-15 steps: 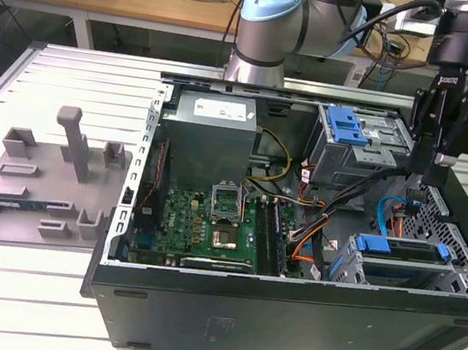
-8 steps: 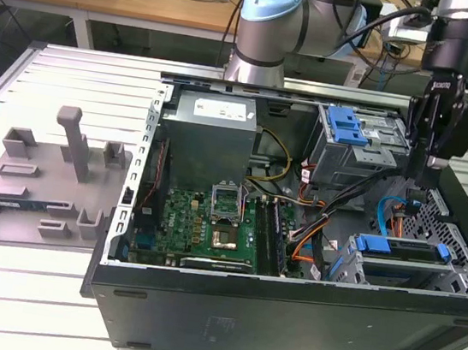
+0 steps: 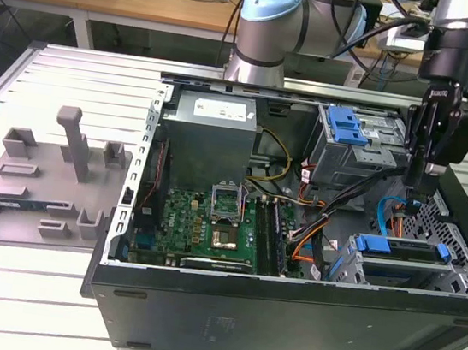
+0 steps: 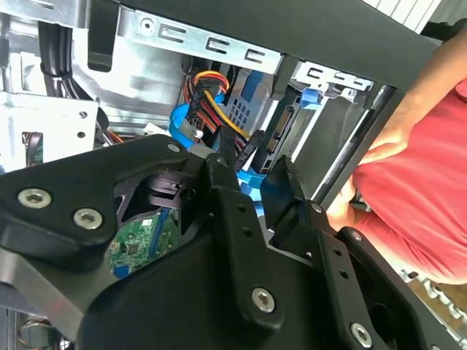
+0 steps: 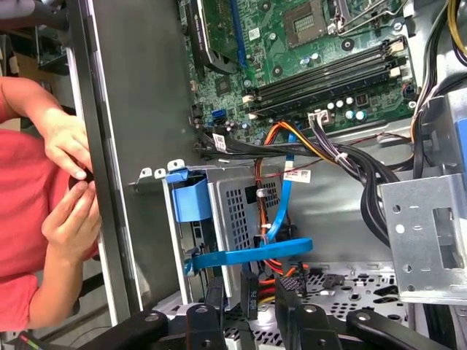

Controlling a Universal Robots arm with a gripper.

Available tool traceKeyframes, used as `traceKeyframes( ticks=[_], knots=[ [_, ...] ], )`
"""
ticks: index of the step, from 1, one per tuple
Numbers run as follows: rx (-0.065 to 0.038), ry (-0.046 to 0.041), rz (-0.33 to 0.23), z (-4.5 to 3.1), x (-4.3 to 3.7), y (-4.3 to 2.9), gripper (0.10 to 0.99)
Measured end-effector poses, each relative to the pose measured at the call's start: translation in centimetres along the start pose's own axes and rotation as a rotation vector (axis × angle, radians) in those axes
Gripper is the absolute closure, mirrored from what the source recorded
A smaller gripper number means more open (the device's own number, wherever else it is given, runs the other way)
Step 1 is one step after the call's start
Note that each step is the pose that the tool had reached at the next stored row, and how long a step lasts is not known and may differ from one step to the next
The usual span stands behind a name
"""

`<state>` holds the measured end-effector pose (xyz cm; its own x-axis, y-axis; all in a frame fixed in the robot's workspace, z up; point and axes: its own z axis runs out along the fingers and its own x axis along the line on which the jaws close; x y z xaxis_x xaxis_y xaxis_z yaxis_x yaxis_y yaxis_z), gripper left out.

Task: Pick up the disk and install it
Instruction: 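Insert the first disk wire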

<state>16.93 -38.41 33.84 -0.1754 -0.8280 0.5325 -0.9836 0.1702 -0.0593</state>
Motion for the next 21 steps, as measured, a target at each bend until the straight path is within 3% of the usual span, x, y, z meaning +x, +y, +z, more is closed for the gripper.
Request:
traceKeyframes(
  ticks=[21],
  knots=[
    [0.002, 0.0364, 0.008, 0.61, -0.54, -0.13, 0.675]
  ],
)
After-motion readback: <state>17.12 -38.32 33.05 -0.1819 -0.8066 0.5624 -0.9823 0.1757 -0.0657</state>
